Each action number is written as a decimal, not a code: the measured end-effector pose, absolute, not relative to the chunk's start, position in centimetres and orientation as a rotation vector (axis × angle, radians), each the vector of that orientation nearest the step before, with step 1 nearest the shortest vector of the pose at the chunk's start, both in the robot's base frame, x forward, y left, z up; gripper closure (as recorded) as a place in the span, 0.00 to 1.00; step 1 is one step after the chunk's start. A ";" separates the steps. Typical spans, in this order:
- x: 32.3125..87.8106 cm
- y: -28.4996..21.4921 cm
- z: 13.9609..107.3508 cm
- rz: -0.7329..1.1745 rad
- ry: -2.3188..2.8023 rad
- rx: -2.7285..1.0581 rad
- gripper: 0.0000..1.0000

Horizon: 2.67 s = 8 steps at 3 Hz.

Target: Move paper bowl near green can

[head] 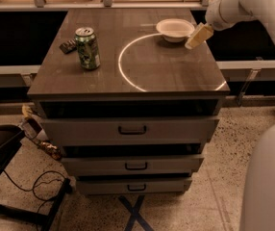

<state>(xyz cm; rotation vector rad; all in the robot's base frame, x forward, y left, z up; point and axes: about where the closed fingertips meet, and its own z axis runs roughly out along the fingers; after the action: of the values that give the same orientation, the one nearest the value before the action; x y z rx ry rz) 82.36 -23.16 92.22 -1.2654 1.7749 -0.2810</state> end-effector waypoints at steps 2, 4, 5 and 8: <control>86.3 -20.8 88.9 -0.151 1.738 -1.226 0.00; 87.9 -19.8 86.7 -0.151 1.742 -1.237 0.26; 87.9 -19.8 86.9 -0.151 1.742 -1.237 0.49; 88.1 -19.2 86.2 -0.140 1.745 -1.245 0.97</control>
Offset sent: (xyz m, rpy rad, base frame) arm 0.0626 0.0256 -0.0432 0.1531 0.0013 0.0654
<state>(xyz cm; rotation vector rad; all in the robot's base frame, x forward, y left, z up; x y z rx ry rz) 88.12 -19.19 86.23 -1.2447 1.7450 -0.1400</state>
